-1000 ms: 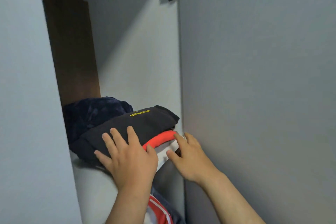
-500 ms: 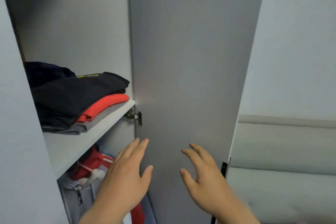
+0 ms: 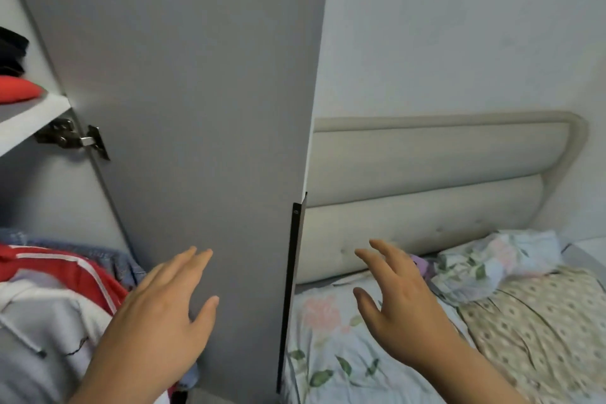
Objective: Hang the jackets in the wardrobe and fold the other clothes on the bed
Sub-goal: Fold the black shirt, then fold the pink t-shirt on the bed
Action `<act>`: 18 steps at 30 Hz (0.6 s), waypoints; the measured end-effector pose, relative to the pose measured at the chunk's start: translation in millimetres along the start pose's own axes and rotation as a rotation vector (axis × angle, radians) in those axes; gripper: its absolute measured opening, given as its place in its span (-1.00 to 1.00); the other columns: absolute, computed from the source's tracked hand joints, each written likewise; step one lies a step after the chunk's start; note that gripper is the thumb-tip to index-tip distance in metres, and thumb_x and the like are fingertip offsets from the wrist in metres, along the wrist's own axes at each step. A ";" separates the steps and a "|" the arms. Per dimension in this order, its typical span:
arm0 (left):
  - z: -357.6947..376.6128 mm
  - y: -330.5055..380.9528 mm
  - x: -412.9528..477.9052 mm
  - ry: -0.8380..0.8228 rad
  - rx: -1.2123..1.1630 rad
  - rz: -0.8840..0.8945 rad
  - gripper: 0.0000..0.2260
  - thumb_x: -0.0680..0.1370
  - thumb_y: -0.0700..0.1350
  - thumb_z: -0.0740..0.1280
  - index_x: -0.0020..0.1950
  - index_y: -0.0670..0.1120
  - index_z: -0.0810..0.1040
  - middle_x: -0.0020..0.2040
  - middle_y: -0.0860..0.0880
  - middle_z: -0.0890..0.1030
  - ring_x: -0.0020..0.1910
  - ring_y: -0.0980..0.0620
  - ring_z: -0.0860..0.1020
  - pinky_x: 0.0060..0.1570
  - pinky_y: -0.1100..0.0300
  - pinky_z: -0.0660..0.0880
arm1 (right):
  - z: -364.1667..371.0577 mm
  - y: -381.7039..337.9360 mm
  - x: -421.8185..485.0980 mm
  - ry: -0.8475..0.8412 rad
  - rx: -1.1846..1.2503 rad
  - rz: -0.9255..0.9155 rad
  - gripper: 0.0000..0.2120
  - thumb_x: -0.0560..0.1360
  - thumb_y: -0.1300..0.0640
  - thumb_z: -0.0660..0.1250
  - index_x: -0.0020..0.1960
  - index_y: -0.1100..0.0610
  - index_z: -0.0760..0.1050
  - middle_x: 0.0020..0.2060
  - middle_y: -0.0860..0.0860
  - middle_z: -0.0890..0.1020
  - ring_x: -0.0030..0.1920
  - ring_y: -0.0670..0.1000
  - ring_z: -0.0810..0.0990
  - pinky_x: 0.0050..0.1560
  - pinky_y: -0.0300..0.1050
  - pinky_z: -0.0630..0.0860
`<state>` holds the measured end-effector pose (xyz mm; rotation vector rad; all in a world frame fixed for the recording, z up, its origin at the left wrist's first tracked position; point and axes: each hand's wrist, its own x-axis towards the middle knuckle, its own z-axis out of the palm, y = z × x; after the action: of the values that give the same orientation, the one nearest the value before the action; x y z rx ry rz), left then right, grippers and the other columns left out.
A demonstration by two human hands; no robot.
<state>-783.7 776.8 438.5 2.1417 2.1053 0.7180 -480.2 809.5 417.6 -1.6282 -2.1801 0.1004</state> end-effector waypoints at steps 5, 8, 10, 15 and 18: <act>40.3 35.2 13.5 -0.148 -0.063 0.087 -0.51 0.37 0.05 0.33 0.28 -0.06 0.60 0.25 -0.03 0.61 0.15 -0.11 0.62 0.10 -0.09 0.53 | 25.7 36.0 -3.4 -0.063 0.004 0.112 -0.48 0.57 -0.06 0.27 0.49 -0.02 0.27 0.48 -0.01 0.26 0.46 -0.02 0.18 0.38 -0.22 0.17; 66.7 55.4 30.7 -0.261 -0.108 0.176 -0.53 0.50 0.01 0.38 0.41 0.12 0.46 0.37 0.26 0.39 0.34 0.07 0.47 0.30 0.09 0.38 | 36.1 56.2 -3.4 -0.073 0.028 0.175 -0.48 0.58 -0.06 0.26 0.50 -0.02 0.26 0.48 -0.02 0.27 0.47 -0.01 0.20 0.41 -0.20 0.18; 83.1 69.1 42.0 -0.331 -0.147 0.260 -0.47 0.52 0.08 0.37 0.47 0.23 0.32 0.36 0.42 0.16 0.38 0.28 0.27 0.35 0.29 0.19 | 41.4 68.1 -4.8 -0.079 0.033 0.225 -0.48 0.58 -0.05 0.25 0.51 -0.03 0.25 0.48 -0.03 0.27 0.48 -0.02 0.20 0.38 -0.28 0.10; 117.4 105.4 81.2 -0.575 -0.125 0.443 -0.50 0.58 0.23 0.18 0.46 0.41 0.05 0.24 0.58 -0.16 0.28 0.52 -0.06 0.32 0.47 0.01 | 50.4 100.0 -10.2 -0.101 0.095 0.364 -0.49 0.61 -0.08 0.19 0.52 -0.10 0.17 0.51 -0.08 0.20 0.50 -0.07 0.13 0.42 -0.26 0.10; 137.4 122.3 109.2 -0.625 -0.116 0.536 -0.51 0.59 0.23 0.18 0.48 0.38 0.07 0.32 0.52 -0.05 0.30 0.51 -0.02 0.24 0.58 -0.10 | 50.2 121.5 -9.2 -0.094 0.100 0.456 -0.49 0.62 -0.09 0.17 0.53 -0.11 0.16 0.52 -0.09 0.18 0.51 -0.08 0.11 0.45 -0.22 0.11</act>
<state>-624.4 911.3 390.6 2.4485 1.1727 0.1327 -387.0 848.3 332.8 -2.0651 -1.7943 0.4167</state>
